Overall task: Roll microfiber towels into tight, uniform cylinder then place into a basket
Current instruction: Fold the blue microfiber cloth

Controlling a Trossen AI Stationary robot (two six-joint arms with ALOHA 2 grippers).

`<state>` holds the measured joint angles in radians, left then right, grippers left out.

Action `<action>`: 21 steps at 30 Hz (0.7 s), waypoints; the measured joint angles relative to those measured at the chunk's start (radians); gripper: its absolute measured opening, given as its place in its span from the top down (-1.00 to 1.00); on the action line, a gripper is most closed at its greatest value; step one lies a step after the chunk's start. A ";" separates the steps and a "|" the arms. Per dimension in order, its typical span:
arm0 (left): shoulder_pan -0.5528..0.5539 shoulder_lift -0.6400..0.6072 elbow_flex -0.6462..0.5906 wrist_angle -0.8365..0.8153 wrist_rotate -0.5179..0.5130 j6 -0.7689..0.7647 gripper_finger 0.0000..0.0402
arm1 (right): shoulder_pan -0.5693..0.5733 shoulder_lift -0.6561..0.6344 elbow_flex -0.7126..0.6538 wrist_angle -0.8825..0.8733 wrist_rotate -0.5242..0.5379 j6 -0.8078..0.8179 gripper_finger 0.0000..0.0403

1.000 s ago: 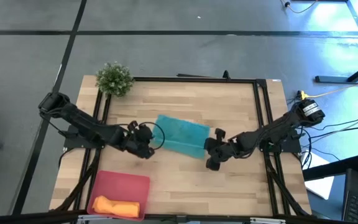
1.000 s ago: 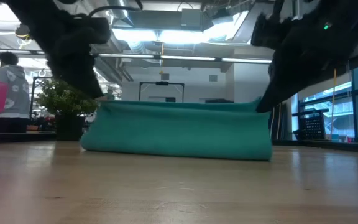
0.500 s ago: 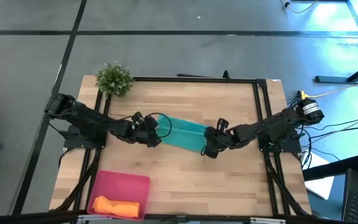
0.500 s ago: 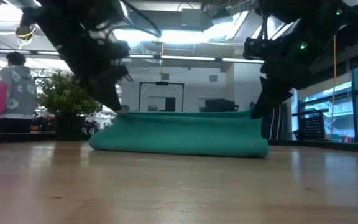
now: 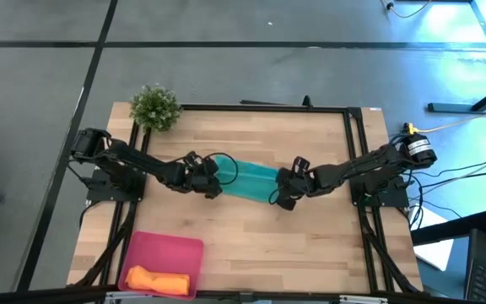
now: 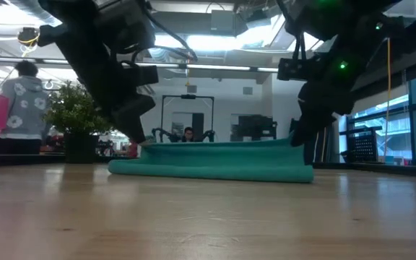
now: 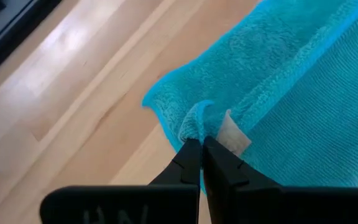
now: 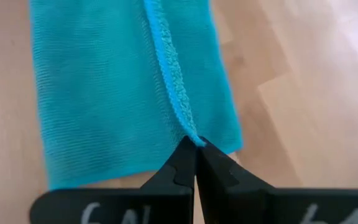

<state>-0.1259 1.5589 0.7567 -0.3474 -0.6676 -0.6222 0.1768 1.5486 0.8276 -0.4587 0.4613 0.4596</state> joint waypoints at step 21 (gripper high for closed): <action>0.085 0.000 0.000 0.076 0.005 0.060 0.86 | -0.081 0.000 0.000 -0.035 0.035 0.004 0.80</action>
<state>-0.0412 1.5589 0.7564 -0.2718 -0.6624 -0.5626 0.0954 1.5486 0.8276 -0.4934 0.4965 0.4638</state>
